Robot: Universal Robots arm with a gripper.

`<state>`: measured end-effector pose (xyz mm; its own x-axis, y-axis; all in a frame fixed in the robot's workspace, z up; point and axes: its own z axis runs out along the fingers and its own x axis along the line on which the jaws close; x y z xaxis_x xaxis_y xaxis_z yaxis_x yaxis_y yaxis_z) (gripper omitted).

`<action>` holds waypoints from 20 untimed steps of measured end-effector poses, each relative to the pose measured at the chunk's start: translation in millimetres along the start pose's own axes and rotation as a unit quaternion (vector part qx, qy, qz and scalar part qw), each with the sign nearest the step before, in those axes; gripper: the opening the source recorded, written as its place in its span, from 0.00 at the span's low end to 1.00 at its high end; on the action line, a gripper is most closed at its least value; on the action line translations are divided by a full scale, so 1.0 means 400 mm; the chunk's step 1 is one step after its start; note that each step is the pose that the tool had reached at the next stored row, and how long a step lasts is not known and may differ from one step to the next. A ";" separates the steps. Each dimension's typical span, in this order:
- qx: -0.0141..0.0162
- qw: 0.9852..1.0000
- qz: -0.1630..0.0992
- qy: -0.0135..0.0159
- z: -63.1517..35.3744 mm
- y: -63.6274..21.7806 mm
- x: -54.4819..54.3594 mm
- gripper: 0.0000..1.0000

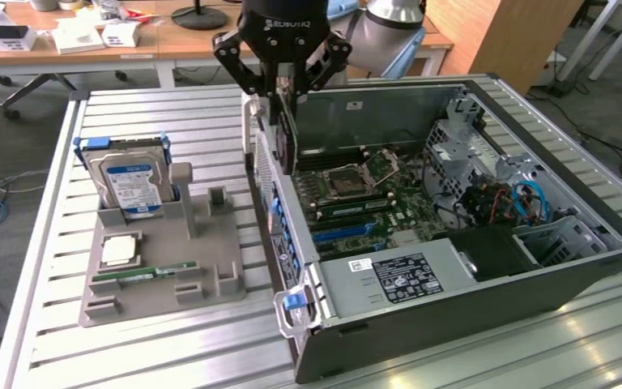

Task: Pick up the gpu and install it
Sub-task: 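Pick up the gpu and move the gpu toward the slot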

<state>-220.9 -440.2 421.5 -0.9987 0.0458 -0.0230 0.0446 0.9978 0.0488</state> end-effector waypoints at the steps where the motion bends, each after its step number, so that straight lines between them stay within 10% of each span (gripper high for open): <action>1: 0.000 1.000 0.000 0.000 0.001 0.001 -0.026 0.26; 20: -0.002 1.000 0.000 0.000 0.006 0.011 -0.236 0.26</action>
<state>-126.3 -440.2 421.5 -0.9987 0.0458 -0.0228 0.0446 0.9977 0.0520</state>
